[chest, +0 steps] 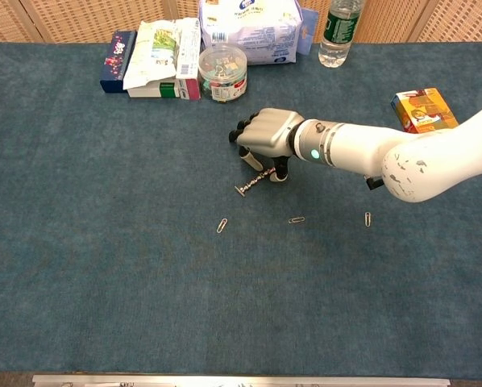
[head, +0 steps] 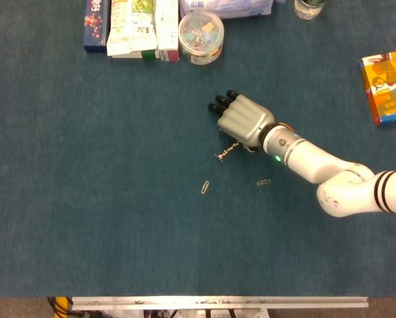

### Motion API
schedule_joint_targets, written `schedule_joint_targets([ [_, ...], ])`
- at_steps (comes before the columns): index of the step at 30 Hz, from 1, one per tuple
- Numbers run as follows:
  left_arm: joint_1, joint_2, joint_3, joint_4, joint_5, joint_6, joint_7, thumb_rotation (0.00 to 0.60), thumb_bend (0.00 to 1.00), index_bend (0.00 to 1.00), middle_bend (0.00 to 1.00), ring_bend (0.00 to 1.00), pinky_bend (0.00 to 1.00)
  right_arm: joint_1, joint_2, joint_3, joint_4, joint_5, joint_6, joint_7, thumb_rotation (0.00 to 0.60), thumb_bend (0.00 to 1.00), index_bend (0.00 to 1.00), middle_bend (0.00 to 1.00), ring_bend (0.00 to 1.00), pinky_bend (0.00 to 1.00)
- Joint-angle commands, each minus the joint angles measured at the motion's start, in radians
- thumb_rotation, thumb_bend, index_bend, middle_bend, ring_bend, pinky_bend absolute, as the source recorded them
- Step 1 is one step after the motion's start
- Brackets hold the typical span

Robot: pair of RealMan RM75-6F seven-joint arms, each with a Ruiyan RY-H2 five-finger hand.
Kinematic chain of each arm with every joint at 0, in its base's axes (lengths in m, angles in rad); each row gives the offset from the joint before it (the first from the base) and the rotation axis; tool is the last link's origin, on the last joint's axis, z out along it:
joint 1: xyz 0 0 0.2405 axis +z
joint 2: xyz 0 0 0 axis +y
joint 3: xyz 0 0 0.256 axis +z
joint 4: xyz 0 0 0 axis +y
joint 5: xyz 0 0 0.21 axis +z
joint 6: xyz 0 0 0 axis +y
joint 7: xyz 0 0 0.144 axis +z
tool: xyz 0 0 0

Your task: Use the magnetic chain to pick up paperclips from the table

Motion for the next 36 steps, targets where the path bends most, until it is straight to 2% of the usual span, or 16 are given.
schedule_joint_targets([
  [1,0.001,0.001,-0.001,0.001,0.0,0.001,-0.003,0.6,0.33,0.63,0.26,0.01,0.0,0.002,-0.002,-0.001,0.003,0.002,-0.004,0.003,0.6,0.24,0.53,0.09,0.0,0.11],
  [20,0.003,0.004,0.001,0.002,0.007,0.007,-0.008,0.6,0.33,0.63,0.26,0.01,0.0,0.021,0.002,-0.011,0.0,0.031,-0.016,0.018,0.6,0.3,0.56,0.09,0.0,0.11],
  [36,0.002,-0.003,0.003,0.008,0.004,-0.001,0.003,0.6,0.33,0.63,0.26,0.01,0.0,0.017,0.054,-0.021,-0.08,0.04,0.05,0.0,0.6,0.34,0.59,0.1,0.0,0.11],
])
